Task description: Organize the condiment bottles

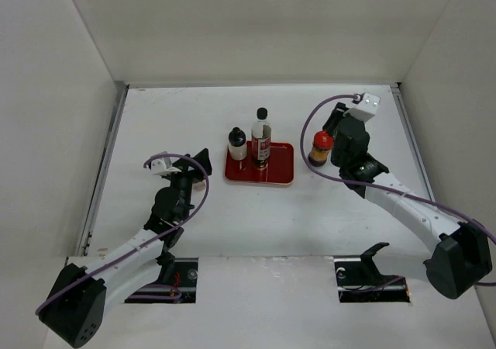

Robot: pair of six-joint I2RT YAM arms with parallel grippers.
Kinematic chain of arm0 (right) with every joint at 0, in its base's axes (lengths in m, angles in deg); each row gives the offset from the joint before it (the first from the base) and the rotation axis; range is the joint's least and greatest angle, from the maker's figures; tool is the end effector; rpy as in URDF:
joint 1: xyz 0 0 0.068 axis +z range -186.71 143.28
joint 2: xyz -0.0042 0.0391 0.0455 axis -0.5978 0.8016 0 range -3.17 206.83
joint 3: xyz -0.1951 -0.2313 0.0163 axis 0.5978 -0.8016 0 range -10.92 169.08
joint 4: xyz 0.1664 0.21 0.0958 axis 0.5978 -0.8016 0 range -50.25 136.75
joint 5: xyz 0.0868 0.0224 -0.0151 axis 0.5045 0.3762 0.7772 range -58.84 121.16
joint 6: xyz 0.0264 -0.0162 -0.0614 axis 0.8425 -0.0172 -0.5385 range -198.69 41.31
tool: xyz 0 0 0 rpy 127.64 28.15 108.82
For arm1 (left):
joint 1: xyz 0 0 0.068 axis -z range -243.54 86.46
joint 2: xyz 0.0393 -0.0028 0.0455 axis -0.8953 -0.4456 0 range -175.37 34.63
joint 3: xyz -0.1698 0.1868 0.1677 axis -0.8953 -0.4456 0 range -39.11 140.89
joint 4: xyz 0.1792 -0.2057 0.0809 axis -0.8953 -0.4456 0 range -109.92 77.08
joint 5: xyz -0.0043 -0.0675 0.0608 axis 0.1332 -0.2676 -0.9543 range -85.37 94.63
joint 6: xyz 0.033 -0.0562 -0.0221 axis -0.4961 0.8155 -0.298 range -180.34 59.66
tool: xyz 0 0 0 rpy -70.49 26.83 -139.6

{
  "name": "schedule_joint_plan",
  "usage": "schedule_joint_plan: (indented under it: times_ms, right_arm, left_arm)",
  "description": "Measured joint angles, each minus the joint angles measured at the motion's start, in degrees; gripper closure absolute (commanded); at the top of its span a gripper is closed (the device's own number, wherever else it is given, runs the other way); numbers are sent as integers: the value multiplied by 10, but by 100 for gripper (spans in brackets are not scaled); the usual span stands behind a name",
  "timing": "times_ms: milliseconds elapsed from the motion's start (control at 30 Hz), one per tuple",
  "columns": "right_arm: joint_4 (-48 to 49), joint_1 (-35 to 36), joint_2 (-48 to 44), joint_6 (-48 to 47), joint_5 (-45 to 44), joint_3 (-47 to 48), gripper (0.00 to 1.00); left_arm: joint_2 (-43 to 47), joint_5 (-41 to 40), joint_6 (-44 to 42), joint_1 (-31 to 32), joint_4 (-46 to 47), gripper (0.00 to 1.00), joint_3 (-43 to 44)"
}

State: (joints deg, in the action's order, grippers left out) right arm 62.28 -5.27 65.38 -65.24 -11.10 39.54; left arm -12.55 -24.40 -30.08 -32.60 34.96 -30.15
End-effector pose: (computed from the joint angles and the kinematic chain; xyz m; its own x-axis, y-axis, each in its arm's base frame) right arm 0.2770 0.1256 0.3564 0.0066 0.2057 -0.9786 0.1908 0.9604 0.2031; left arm 0.1761 -0.0741 0.2310 0.1046 -0.5762 -0.8106 0.1063 0.8169 -0.5670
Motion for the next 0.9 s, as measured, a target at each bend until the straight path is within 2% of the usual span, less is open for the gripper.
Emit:
schedule_joint_plan:
  times_ms: [33,67,133,233,533,667,833,900]
  right_arm:
    - [-17,-21,0,8,-13,-4,28]
    - [-35,-41,3,13,-23,-6,16]
    - [-64,-71,15,19,-32,-7,6]
    - [-99,-106,49,25,-26,-5,2]
    - [-150,-164,141,63,62,6,6]
    - [-142,-175,146,71,90,10,18]
    - [-122,-186,170,79,105,25,38]
    - [-113,-191,176,81,110,27,39]
  left_arm:
    - [-1,0,0,0,0,33,0]
    - [-2,0,1,0,1,33,0]
    - [-3,2,2,3,0,33,0]
    - [-3,5,3,6,3,33,0]
    - [-15,10,9,6,4,33,0]
    - [-16,11,10,6,4,33,0]
    - [-16,11,11,6,5,32,0]
    - [-17,11,11,6,5,33,0]
